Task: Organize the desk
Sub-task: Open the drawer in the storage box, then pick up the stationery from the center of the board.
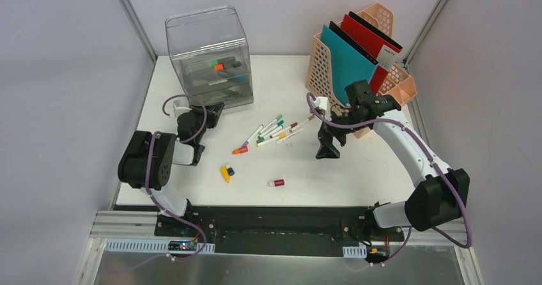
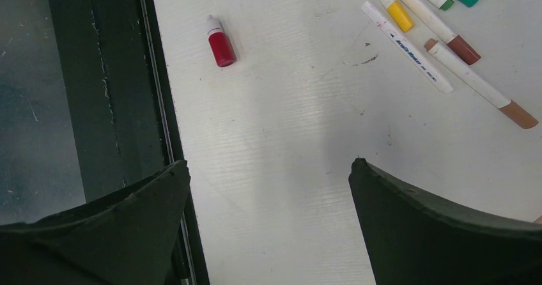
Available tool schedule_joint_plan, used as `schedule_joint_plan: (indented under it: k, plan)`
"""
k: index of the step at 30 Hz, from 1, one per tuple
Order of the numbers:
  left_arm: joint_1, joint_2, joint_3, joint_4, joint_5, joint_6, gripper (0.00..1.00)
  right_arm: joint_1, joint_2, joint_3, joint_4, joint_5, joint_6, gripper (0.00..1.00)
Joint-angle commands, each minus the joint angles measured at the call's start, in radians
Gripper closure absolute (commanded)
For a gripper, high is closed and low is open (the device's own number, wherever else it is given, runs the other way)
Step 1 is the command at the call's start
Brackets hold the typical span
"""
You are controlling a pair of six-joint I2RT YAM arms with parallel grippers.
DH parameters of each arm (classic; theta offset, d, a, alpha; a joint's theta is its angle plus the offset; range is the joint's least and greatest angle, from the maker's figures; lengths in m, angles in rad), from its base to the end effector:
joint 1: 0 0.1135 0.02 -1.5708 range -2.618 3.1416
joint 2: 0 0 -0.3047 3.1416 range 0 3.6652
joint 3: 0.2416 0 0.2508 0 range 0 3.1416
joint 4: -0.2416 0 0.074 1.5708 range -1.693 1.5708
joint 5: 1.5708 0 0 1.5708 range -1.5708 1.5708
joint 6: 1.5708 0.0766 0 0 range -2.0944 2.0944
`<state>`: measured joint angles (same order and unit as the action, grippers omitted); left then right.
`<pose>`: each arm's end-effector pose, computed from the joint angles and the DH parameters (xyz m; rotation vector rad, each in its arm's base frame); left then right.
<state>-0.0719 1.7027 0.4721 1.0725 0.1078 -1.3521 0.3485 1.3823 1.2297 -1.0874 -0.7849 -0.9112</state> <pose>0.3447 -0.0331 0.1824 -1.0459 1.5484 -1.1168 0.2206 0.1377 0.3139 -1.5994 1.9034 0.8713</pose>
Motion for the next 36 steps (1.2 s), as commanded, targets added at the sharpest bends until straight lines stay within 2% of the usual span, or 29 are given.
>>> schedule_joint_plan:
  k: [1, 5, 11, 16, 18, 20, 24, 30, 36]
  plan:
    - [-0.036, -0.117, -0.103, -0.022, -0.054, 0.038, 1.00, 0.012, -0.012, 0.022, -0.008, -0.024, -0.034, 0.01]
    - [-0.054, -0.215, -0.127, -0.135, -0.059, 0.094, 0.99, 0.017, -0.014, 0.022, -0.008, -0.022, -0.034, 0.01]
    - [-0.054, -0.348, -0.121, -0.299, -0.030, 0.166, 0.59, 0.020, -0.017, 0.021, -0.006, -0.007, -0.035, 0.01]
    - [-0.054, -0.543, -0.115, -0.530, -0.008, 0.286, 0.45, 0.020, -0.016, 0.019, -0.004, -0.006, -0.035, 0.01]
    - [-0.054, -0.645, -0.105, -0.650, 0.000, 0.360, 0.42, 0.020, -0.016, 0.018, -0.004, -0.003, -0.035, 0.01]
    - [-0.054, -0.746, -0.087, -0.776, 0.003, 0.456, 0.34, 0.020, -0.016, 0.020, -0.005, -0.001, -0.037, 0.01]
    - [-0.052, -0.902, -0.105, -0.910, 0.000, 0.600, 0.02, 0.020, -0.021, 0.018, -0.003, 0.002, -0.039, 0.01]
    - [-0.048, -1.024, -0.140, -0.993, 0.078, 0.606, 0.01, 0.018, -0.025, 0.015, -0.002, 0.007, -0.040, 0.01]
    - [-0.049, -0.962, -0.026, -1.226, 0.130, 0.589, 0.01, 0.019, -0.022, 0.015, -0.002, 0.007, -0.041, 0.01]
